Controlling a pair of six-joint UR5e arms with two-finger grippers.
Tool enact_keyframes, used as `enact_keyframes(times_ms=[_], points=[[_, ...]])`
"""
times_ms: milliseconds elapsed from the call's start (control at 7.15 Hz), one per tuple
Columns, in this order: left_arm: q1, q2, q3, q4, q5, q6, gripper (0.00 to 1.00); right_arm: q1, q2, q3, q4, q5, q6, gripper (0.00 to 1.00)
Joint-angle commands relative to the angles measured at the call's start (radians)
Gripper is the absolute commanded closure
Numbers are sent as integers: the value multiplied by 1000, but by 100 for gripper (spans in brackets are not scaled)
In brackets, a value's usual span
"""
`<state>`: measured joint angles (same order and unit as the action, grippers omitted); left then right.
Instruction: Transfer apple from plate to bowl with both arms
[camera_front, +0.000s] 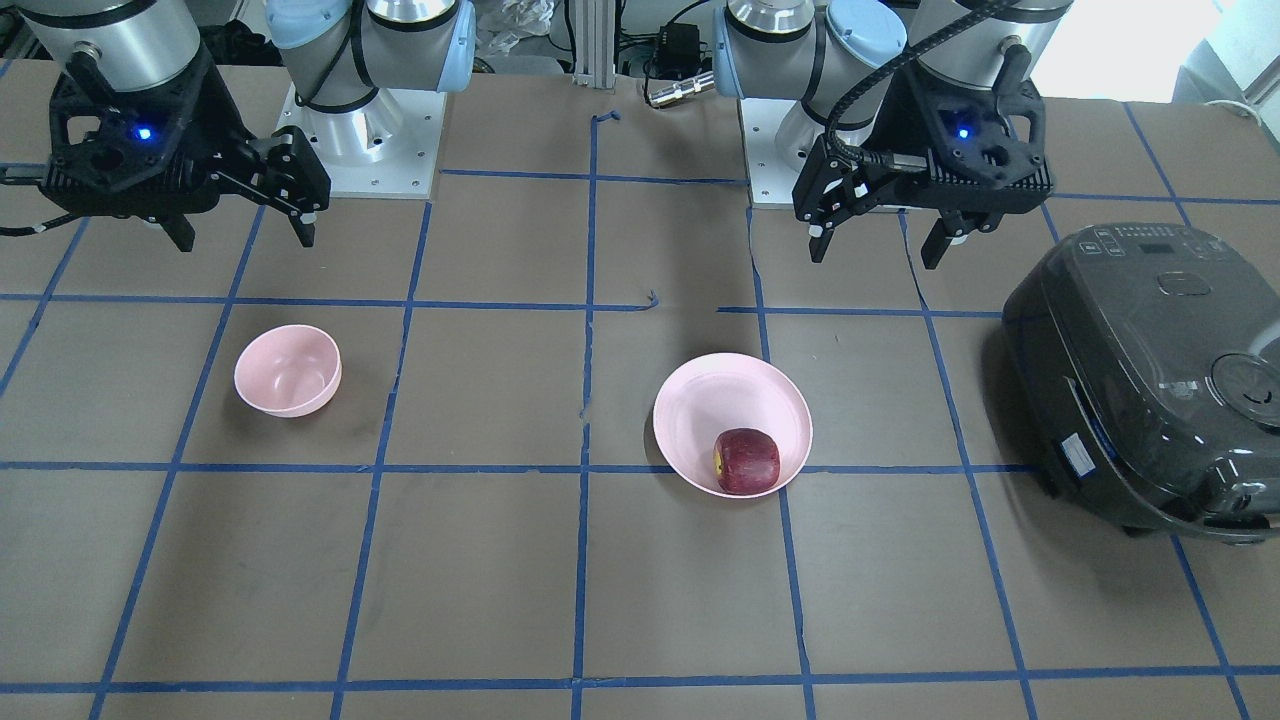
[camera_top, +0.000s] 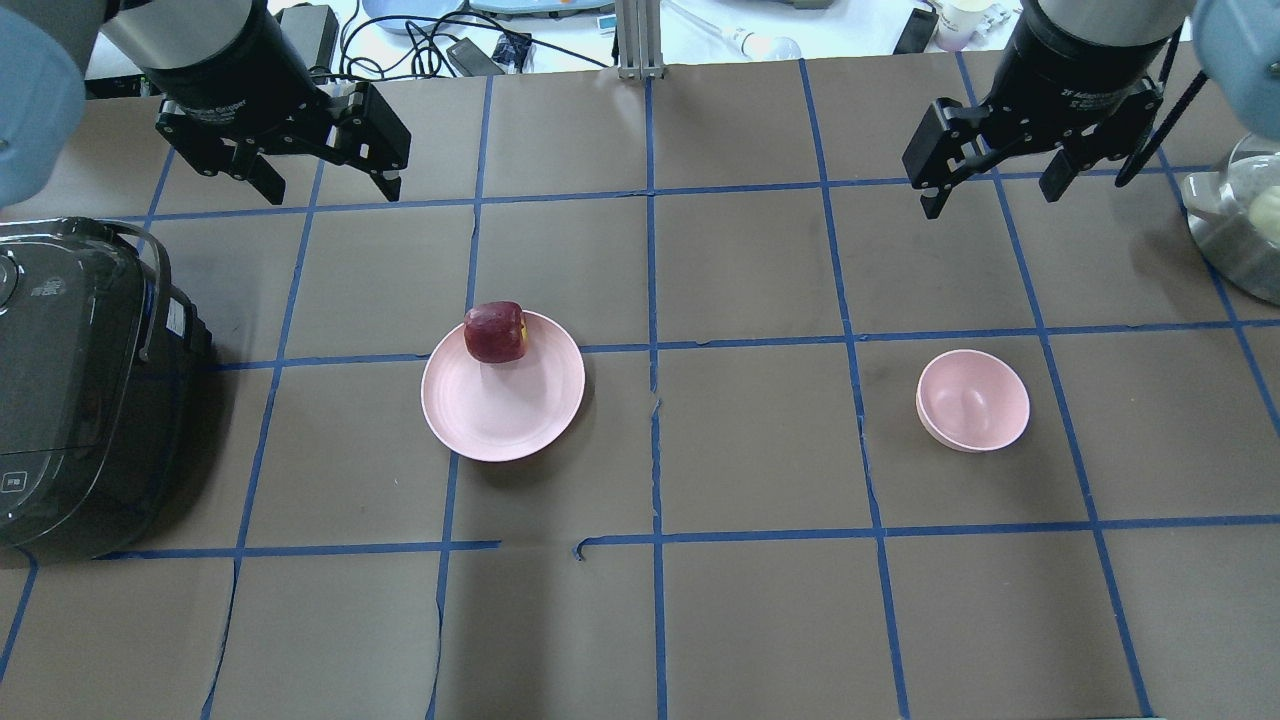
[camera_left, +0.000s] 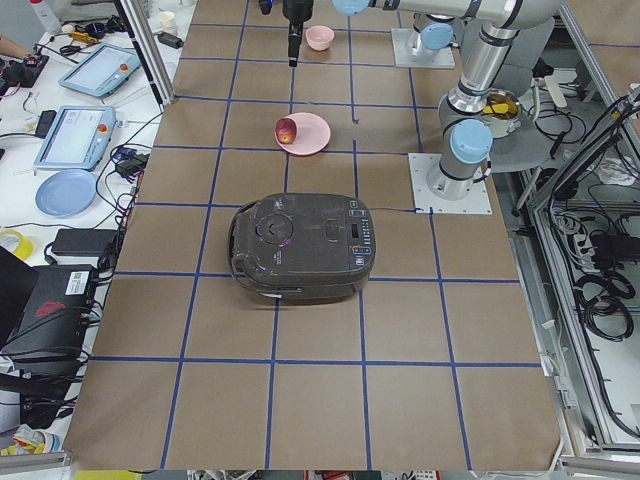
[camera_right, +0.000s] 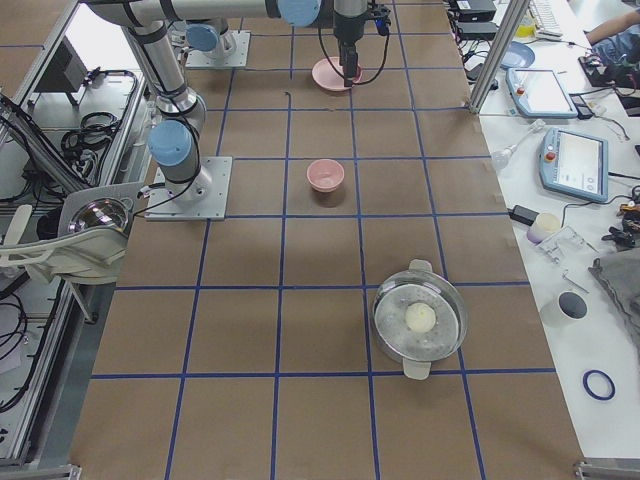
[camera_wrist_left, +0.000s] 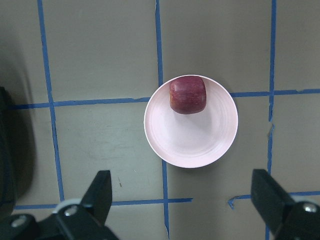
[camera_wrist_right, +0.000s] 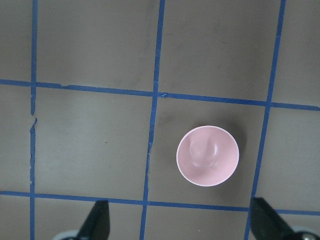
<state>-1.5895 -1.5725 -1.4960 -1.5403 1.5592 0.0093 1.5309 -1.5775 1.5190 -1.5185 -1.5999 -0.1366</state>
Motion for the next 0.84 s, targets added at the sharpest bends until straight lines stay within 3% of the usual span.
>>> enact_keyframes(times_ms=[0,699], points=[[0,0,-1,0,1,0,0,0,1,1,0,-8,6,0],[-1,-4,-3,3,4,-6,0,0,1,1,5,-2,6,0]])
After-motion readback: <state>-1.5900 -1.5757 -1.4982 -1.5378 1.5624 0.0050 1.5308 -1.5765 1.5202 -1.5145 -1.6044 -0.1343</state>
